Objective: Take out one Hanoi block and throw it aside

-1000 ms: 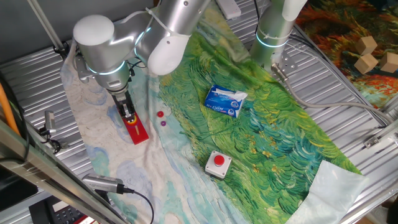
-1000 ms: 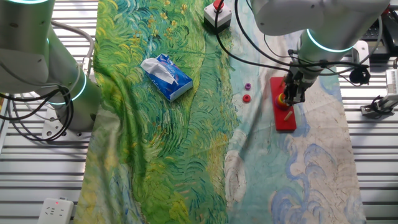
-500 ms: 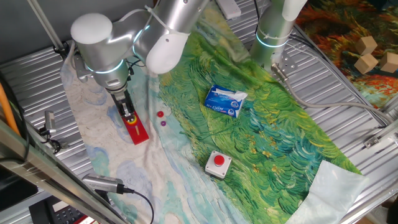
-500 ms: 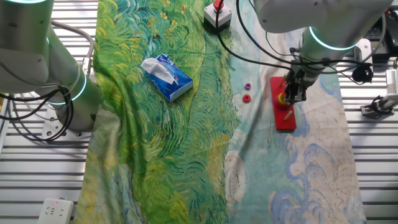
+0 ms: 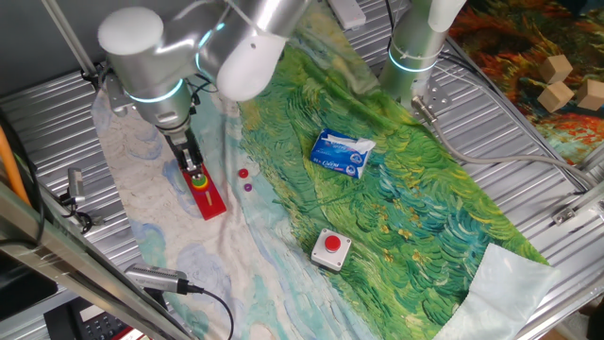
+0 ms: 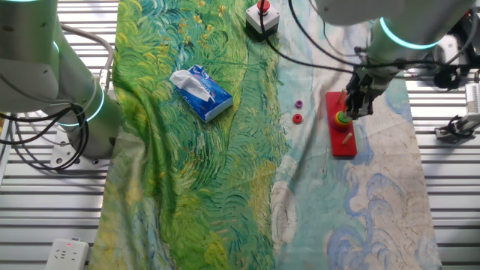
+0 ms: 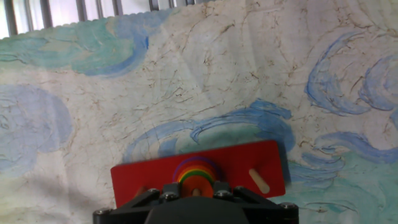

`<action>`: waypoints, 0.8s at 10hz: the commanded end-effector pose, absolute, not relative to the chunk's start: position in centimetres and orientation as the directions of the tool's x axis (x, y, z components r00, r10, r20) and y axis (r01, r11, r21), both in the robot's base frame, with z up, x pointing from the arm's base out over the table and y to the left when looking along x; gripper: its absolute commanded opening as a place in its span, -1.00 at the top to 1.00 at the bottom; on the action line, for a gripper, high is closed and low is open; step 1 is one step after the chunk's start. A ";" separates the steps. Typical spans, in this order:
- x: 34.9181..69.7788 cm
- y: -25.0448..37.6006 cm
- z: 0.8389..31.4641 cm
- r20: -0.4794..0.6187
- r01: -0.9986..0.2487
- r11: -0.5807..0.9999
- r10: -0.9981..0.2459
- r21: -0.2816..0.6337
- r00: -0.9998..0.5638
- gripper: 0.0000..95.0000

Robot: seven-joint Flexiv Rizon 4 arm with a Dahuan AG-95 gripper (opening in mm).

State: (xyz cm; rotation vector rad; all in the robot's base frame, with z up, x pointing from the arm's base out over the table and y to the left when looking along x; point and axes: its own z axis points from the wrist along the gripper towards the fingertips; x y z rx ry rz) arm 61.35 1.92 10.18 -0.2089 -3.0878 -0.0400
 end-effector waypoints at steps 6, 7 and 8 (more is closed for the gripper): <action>60.3 -0.8 11.1 0.099 0.012 1.000 0.014 -0.016 -0.995 1.00; 59.7 -1.6 11.1 0.100 -0.004 1.000 -0.002 -0.015 -0.995 1.00; 59.1 -2.1 10.9 0.099 -0.014 1.000 -0.013 -0.013 -0.995 1.00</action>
